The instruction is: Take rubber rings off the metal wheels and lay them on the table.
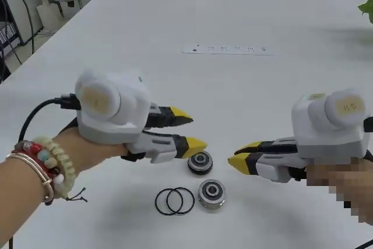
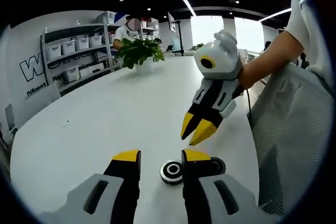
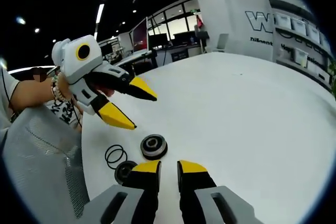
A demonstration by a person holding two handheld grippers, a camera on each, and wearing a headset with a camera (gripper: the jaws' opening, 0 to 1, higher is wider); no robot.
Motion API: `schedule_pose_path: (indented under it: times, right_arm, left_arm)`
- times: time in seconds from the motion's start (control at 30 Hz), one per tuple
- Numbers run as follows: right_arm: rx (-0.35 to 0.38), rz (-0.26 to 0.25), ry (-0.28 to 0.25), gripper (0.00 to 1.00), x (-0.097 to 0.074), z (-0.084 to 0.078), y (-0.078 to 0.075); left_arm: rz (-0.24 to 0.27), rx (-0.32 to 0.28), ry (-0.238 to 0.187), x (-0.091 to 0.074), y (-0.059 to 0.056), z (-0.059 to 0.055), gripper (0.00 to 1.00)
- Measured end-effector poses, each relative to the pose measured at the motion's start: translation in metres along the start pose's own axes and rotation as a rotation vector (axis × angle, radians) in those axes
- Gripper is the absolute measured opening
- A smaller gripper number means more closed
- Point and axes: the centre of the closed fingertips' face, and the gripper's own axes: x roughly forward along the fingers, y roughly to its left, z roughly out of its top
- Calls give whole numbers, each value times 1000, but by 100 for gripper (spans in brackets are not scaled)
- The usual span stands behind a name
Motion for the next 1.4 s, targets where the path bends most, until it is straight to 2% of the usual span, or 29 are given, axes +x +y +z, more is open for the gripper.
schedule_pose_path:
  times: [0.07,0.13,0.2,0.4,0.5,0.63,0.83,0.97,1.2,1.4]
  right_arm:
    - [-11,29,29,11,3,-6,7]
    - [-43,36,58,12,6,-11,10]
    - [-58,40,78,12,8,-15,13]
    - [-90,52,97,13,10,-18,17]
    - [-104,56,104,13,10,-20,17]
    - [-106,64,105,12,10,-20,19]
    - [-100,79,100,13,9,-20,22]
    - [-95,83,99,15,9,-20,22]
    - [-96,47,71,21,10,-14,16]
    - [-120,9,37,26,16,-10,13]
  left_arm:
    - [-12,-4,30,4,-4,-9,21]
    - [-36,-8,54,9,-11,-19,16]
    - [-39,2,72,11,-12,-24,12]
    - [-38,-32,68,15,-12,-25,12]
    - [-21,-51,82,18,-11,-29,10]
    - [-27,-51,102,20,-12,-36,11]
    - [-32,-90,94,19,-11,-36,8]
    - [-31,-92,94,19,-12,-36,8]
    - [-58,-72,90,21,-21,-33,8]
    - [-63,-66,84,25,-24,-31,8]
